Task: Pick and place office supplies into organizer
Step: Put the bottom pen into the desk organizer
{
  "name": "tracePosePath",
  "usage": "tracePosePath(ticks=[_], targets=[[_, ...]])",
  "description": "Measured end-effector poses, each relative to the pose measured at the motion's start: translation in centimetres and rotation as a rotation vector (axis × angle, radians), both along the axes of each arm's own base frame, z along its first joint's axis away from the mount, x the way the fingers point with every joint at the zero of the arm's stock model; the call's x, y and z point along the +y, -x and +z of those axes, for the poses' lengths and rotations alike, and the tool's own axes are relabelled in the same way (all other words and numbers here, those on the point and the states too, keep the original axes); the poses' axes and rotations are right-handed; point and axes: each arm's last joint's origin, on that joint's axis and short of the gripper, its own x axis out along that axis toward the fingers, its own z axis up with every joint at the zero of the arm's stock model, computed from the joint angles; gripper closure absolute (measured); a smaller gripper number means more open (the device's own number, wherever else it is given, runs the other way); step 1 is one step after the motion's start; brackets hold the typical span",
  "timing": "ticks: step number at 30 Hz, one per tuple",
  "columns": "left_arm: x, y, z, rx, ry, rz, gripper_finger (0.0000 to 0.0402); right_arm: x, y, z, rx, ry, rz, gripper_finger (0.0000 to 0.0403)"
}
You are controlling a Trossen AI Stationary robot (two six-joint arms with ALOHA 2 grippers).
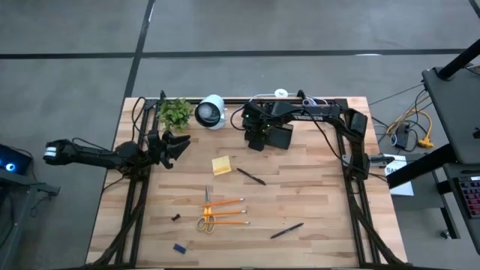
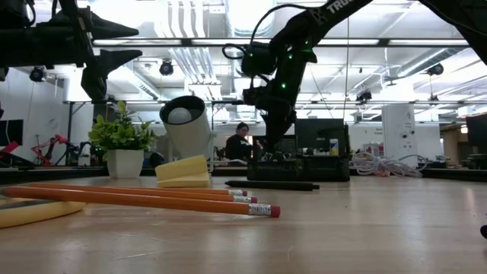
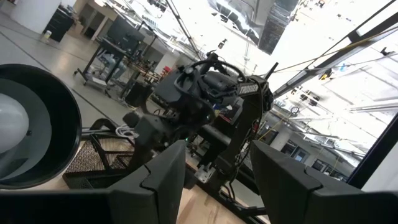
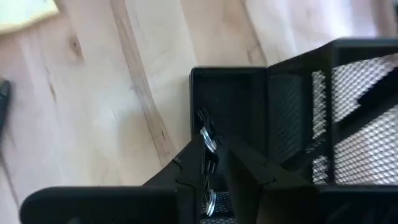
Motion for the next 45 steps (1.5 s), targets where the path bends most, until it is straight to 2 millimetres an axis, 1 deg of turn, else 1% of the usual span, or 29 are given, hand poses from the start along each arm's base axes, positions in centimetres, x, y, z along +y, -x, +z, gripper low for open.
tracePosePath(ticks=[6,10,15,19,24,28,32,36,45], targets=[[0.0,0.0,0.0,0.0,0.0,0.0,0.0235,0.4,0.6,2.8,-0.08,0.008,-0.045,0.0354],[0.0,0.0,0.0,0.001,0.0,0.0,0.0235,1.6,1.2,5.5,-0.161,0.022,-0.044,0.035],[0.0,0.0,0.0,0.001,0.0,0.0,0.0235,3.9,1.9,8.7,-0.253,0.041,0.009,0.034],[0.0,0.0,0.0,0.001,0.0,0.0,0.0235,5.9,2.7,11.1,-0.328,0.055,0.054,0.0324],[0.0,0.0,0.0,0.001,0.0,0.0,0.0235,8.3,4.0,13.6,-0.395,0.057,0.117,0.0299],[0.0,0.0,0.0,0.003,0.0,0.0,0.0235,10.6,5.4,15.3,-0.415,0.076,0.223,0.028],[0.0,0.0,0.0,0.004,0.0,0.0,0.0235,12.8,6.7,16.2,-0.408,0.076,0.311,0.0267],[0.0,0.0,0.0,0.004,0.0,0.0,0.0235,14.5,7.9,16.8,-0.388,0.058,0.36,0.0261],[0.0,0.0,-0.1,0.006,0.0,0.001,0.0235,18.3,9.9,16.6,-0.28,-0.005,0.445,0.0272]])
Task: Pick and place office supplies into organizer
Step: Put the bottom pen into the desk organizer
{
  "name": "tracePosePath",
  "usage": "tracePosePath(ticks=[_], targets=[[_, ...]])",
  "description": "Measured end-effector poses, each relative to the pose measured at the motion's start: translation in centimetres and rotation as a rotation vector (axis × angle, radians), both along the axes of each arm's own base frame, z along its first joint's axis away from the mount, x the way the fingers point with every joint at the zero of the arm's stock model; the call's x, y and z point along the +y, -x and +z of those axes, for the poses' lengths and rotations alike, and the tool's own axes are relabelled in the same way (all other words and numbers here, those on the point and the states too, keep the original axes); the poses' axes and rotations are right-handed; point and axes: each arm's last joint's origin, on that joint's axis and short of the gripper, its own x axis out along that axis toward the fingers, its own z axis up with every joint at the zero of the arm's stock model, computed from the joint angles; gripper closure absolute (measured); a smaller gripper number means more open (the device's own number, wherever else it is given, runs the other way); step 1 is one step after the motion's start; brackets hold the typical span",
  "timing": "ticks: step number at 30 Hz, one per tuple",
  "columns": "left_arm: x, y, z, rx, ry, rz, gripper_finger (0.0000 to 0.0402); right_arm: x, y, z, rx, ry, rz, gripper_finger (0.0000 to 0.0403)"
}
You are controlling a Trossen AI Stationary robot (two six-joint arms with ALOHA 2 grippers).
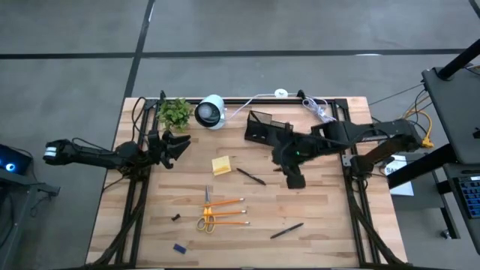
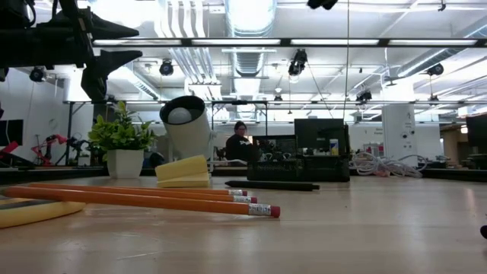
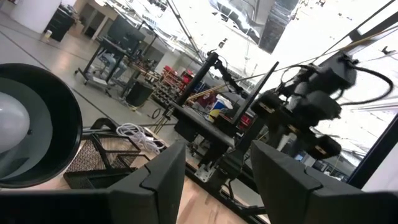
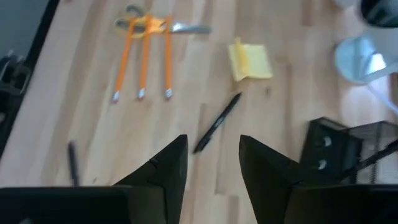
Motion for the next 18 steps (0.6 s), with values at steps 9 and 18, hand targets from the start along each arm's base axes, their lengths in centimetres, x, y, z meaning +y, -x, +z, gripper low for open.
tracePosePath(ticks=[9,18], targets=[[0.0,0.0,0.0,-0.001,0.0,0.001,0.0235,3.6,0.8,-0.4,0.047,-0.053,0.033,0.0261],[0.0,-0.1,-0.1,0.009,0.0,0.001,0.0235,7.2,0.9,-1.7,0.101,-0.021,0.102,0.024]])
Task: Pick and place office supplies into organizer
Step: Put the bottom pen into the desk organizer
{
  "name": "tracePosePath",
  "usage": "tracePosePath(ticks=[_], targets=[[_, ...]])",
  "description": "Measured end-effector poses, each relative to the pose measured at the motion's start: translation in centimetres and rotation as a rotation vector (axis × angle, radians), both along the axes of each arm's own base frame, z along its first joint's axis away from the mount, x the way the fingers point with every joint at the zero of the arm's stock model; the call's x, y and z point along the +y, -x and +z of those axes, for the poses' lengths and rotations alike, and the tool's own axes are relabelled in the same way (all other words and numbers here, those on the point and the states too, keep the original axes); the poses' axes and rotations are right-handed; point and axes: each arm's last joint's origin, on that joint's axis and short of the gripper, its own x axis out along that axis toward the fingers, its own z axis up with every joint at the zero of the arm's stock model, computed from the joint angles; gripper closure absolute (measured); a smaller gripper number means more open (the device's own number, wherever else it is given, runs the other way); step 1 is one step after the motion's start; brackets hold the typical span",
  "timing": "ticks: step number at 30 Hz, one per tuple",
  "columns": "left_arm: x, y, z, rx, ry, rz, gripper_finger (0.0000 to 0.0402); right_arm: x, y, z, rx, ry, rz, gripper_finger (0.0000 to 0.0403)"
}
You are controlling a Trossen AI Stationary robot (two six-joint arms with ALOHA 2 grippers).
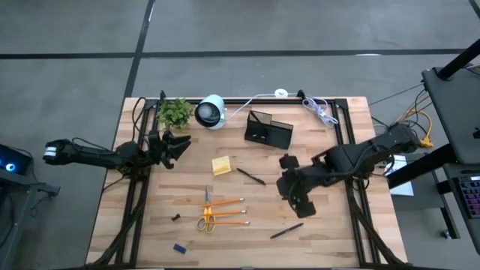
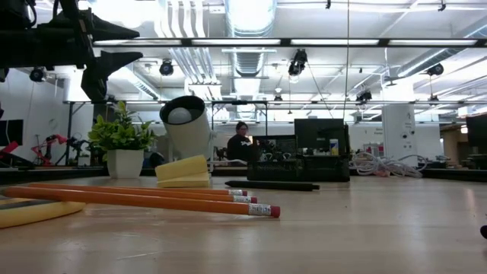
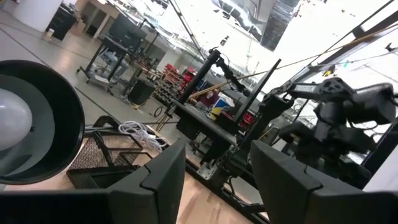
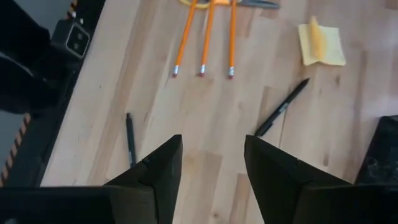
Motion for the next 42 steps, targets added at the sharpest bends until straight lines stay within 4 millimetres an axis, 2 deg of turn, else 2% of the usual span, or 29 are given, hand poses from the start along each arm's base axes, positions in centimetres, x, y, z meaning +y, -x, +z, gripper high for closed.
tracePosePath(ticks=[12,21,25,37,42], targets=[[0.0,0.0,0.0,-0.001,0.0,0.0,0.0235,5.7,-0.8,-4.4,0.136,0.053,0.063,0.0218],[0.0,0.0,0.0,-0.001,0.0,0.0,0.0235,9.0,-1.1,-7.5,0.206,0.081,0.122,0.022],[0.0,0.0,0.0,-0.001,0.0,0.0,0.0235,10.2,-1.7,-9.0,0.242,0.028,0.137,0.022],[0.0,0.0,0.0,-0.001,0.0,0.0,0.0235,11.7,-3.5,-15.0,0.391,0.074,0.094,0.022],[0.0,0.0,0.0,-0.001,0.0,0.0,0.0235,12.1,-3.9,-17.0,0.446,0.062,0.103,0.022]])
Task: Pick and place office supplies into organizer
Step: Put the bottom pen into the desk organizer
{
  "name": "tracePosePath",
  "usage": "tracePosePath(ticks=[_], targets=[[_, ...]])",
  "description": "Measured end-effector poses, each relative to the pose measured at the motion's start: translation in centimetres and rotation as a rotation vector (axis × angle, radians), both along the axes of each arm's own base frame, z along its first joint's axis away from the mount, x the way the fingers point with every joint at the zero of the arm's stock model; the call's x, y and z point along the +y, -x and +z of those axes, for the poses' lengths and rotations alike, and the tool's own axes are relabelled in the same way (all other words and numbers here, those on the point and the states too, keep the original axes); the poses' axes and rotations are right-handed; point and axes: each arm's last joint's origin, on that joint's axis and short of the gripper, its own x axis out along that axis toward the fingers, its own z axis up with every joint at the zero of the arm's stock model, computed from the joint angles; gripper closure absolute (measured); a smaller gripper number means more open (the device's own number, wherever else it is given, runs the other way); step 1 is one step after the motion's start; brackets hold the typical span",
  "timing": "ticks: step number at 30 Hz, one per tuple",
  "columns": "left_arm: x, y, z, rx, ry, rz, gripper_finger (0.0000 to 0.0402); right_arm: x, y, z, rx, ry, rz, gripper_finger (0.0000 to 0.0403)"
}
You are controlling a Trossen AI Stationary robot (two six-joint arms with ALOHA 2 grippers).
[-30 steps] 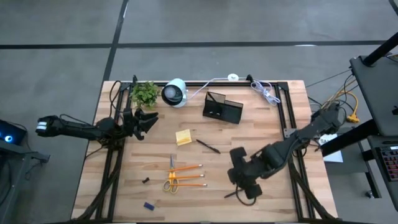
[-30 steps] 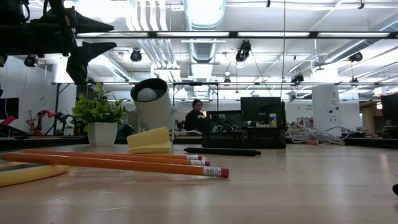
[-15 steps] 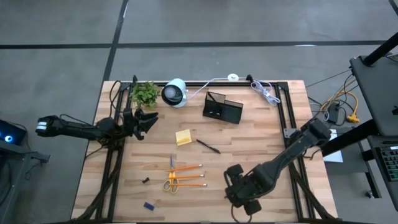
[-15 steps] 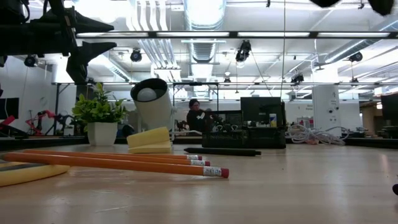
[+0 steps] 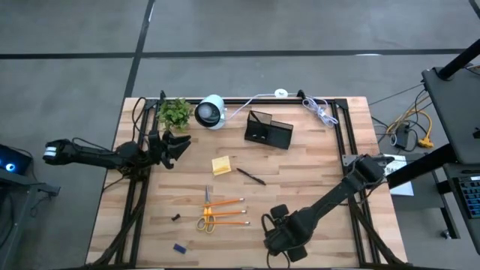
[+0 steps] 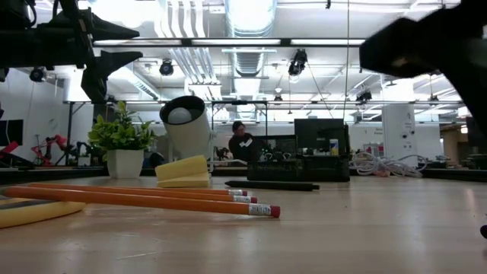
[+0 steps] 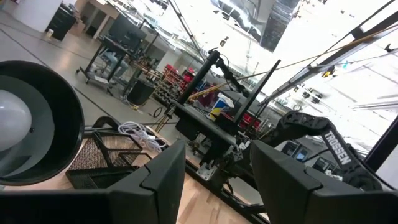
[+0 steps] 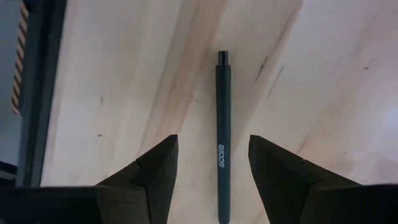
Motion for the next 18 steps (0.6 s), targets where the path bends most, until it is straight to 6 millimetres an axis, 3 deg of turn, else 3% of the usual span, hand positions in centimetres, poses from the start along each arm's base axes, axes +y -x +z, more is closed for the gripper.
tracePosePath(ticks=[18], targets=[[0.0,-0.3,-0.3,0.027,-0.002,-0.008,0.0235,0.0,-0.3,-3.1,0.022,0.022,0.014,0.022]])
